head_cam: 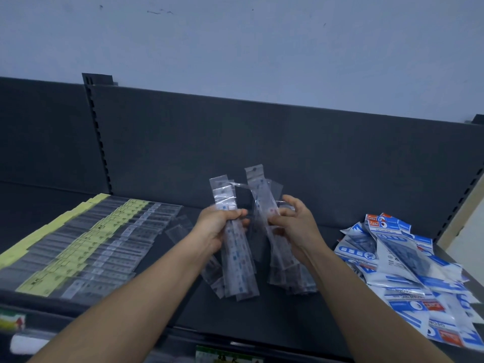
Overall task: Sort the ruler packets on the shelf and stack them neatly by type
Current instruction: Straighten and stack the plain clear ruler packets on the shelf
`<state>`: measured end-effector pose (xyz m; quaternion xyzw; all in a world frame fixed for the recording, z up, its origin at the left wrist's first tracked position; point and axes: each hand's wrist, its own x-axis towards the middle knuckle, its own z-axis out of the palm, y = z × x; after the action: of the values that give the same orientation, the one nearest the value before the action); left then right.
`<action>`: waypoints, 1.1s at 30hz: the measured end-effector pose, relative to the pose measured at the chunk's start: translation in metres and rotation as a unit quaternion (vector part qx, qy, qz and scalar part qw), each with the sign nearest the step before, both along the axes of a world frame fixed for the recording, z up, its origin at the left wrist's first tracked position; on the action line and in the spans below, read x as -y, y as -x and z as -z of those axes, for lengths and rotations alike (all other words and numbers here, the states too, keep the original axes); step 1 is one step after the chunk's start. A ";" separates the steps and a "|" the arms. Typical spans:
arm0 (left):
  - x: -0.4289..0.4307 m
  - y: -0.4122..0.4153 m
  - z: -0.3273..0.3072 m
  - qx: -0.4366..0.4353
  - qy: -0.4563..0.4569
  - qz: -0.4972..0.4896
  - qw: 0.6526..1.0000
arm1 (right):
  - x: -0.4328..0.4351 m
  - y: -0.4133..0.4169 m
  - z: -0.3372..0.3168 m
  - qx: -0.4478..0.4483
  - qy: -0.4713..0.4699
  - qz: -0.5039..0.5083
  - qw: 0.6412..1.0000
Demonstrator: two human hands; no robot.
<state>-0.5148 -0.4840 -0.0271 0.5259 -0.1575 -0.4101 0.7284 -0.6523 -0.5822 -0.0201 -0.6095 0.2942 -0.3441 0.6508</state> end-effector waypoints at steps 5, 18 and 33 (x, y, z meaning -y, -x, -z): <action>0.001 0.015 0.001 0.062 -0.015 0.077 0.995 | -0.001 0.000 0.000 0.006 0.007 0.035 0.999; 0.001 0.017 0.001 0.054 -0.008 0.100 0.993 | -0.007 0.007 -0.012 0.071 -0.131 -0.001 0.989; 0.005 0.022 0.003 0.028 -0.060 -0.013 0.998 | 0.002 0.013 -0.010 -0.077 -0.210 -0.107 0.969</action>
<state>-0.5364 -0.4894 -0.0299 0.5822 -0.1460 -0.3940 0.6961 -0.6653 -0.5842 -0.0103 -0.5114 0.3424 -0.1550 0.7728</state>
